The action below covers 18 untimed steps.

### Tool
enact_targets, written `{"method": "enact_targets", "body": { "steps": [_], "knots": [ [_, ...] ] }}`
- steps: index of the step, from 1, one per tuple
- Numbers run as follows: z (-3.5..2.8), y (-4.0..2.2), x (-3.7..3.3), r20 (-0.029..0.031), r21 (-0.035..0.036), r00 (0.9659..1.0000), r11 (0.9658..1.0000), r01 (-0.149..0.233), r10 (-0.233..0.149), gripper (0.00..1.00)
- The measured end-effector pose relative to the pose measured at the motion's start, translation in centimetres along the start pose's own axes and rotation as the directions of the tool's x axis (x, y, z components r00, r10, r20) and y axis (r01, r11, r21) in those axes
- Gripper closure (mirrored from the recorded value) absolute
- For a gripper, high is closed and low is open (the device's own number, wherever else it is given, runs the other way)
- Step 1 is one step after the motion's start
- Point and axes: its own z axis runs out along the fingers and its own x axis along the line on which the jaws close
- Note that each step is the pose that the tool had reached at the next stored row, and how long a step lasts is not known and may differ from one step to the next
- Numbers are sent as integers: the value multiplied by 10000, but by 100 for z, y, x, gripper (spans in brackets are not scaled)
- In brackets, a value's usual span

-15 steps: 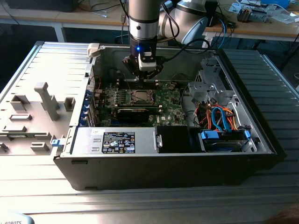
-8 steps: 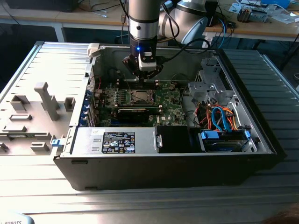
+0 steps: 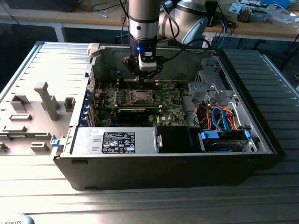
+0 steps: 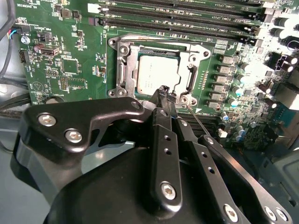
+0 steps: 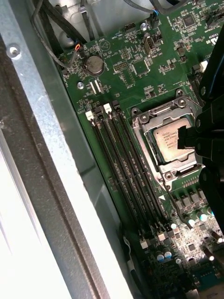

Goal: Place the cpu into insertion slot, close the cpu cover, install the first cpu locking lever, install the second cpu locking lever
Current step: 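Install the first cpu locking lever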

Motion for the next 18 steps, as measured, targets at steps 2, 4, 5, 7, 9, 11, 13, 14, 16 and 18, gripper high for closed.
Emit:
{"method": "enact_targets", "body": {
  "steps": [2,4,5,7,9,11,13,14,16,18],
  "knots": [
    [0,0,0,0,-2,10000,10000,32,-32,89],
    [0,0,0,0,-2,10000,10000,51,-51,89],
    [0,0,0,0,-2,10000,10000,64,-64,89],
    [0,0,0,0,-2,10000,10000,80,-80,89],
    [0,0,0,1,-2,10000,10000,95,-95,89],
    [0,0,0,0,-3,9999,9999,135,-135,89],
    [0,0,0,1,-4,9998,9998,182,-182,89],
    [0,0,0,0,-4,9998,9998,197,-197,89],
    [0,0,0,0,-5,9997,9997,230,-230,89],
    [0,0,0,0,-6,9996,9996,284,-284,89]
  ]
}}
